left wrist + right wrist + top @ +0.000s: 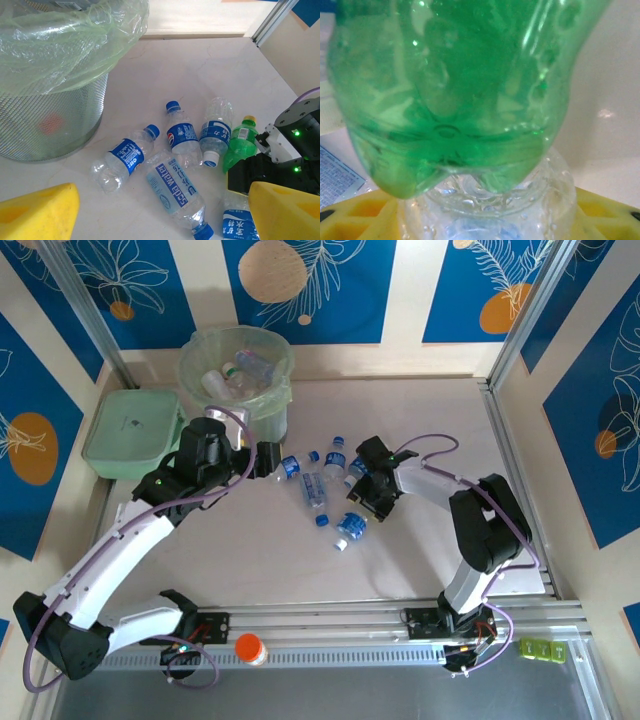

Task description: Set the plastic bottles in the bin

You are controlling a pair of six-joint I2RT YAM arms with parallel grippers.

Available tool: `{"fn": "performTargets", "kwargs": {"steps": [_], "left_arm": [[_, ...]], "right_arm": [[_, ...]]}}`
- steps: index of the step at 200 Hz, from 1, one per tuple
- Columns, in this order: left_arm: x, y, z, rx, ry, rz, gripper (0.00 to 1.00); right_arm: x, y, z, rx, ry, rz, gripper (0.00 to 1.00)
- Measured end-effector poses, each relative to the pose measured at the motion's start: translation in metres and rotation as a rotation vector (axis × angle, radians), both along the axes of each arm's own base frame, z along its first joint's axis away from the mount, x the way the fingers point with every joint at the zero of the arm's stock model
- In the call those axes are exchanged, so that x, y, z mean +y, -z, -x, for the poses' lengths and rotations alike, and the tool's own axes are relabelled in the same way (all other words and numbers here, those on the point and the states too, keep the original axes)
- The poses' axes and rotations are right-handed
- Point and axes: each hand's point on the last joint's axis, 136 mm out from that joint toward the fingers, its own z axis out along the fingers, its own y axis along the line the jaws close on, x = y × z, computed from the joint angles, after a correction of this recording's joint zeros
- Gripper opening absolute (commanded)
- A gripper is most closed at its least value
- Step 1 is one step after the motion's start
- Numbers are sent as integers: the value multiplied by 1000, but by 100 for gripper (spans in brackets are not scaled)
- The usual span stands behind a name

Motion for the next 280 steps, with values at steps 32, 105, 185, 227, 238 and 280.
{"fn": "performTargets", "kwargs": {"steps": [32,105,185,227,238,280], "left_arm": [[-7,1,1,-11,43,10,88],[-59,22,15,127,264,133,95],[-140,17,75,289,637,350,99],[-162,18,94,304,738,364,99],[-166,12,98,294,762,377,99],[-184,-3,115,289,854,446,95]], "right_arm": [[-1,-14,12,-24,-15,-32,52],[11,-138,21,-407,-148,-204,51],[24,-228,33,-696,-281,-385,50],[34,-264,46,-791,-339,-509,50],[35,-268,48,-796,-347,-529,50],[43,-293,56,-856,-373,-637,50]]}}
